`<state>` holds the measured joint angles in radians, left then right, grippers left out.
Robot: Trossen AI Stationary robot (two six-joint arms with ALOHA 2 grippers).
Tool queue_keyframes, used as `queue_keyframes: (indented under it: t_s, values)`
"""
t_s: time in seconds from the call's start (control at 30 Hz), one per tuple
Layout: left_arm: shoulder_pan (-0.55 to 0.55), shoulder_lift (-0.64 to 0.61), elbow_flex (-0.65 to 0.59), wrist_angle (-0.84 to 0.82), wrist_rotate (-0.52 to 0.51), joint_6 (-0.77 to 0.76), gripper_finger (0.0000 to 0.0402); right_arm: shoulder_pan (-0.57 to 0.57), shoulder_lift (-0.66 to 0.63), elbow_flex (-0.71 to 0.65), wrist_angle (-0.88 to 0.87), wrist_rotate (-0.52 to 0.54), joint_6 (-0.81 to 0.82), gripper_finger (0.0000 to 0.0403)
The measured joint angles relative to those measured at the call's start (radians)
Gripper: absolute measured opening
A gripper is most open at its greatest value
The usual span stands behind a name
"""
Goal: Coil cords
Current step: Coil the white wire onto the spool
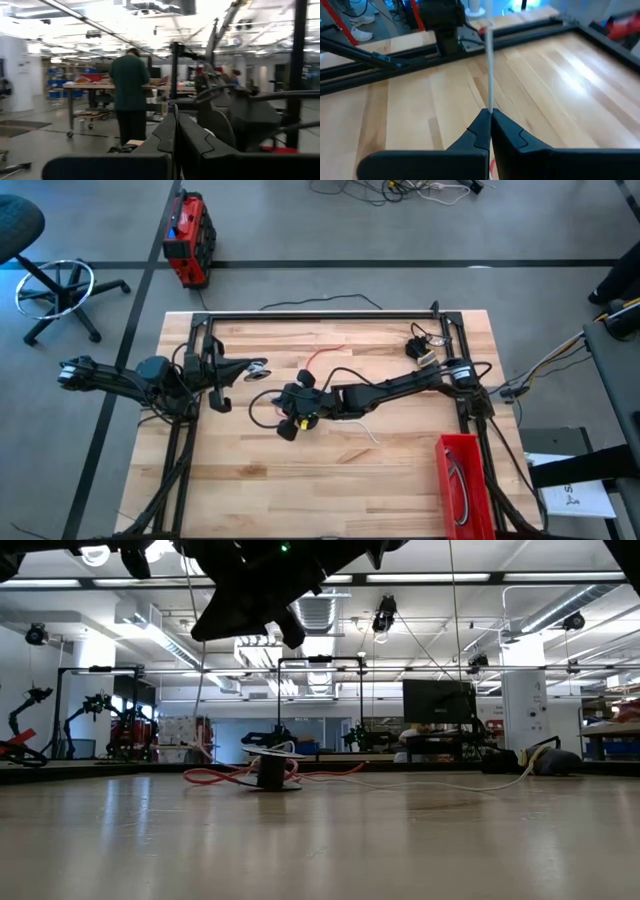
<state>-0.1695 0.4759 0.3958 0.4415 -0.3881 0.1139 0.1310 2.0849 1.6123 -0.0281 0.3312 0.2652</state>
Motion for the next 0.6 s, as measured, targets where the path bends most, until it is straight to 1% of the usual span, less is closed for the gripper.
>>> queue_keyframes:
  t_s: [0.1,0.17,0.27,0.33,0.47,0.6]
  values:
    - [0.0,0.0,0.0,-0.018,0.06,0.0,0.0,-0.009,-0.021,-0.001,-0.049,-0.013,0.037,0.0]
    - [0.0,-0.002,0.0,-0.047,0.086,0.0,0.0,-0.02,-0.045,-0.003,-0.099,-0.054,0.075,0.0]
    - [0.001,-0.003,0.002,-0.094,0.091,0.002,0.0,-0.039,-0.088,-0.003,-0.193,-0.148,0.138,0.0]
    - [0.0,-0.003,0.004,-0.112,0.092,0.013,0.0,-0.049,-0.122,-0.004,-0.265,-0.192,0.17,0.0]
    - [0.0,-0.004,0.006,-0.169,0.095,0.06,0.0,-0.061,-0.188,-0.004,-0.386,-0.244,0.215,0.0]
    - [0.0,0.011,0.008,-0.23,0.117,0.071,0.0,-0.075,-0.24,-0.005,-0.43,-0.284,0.263,0.0]
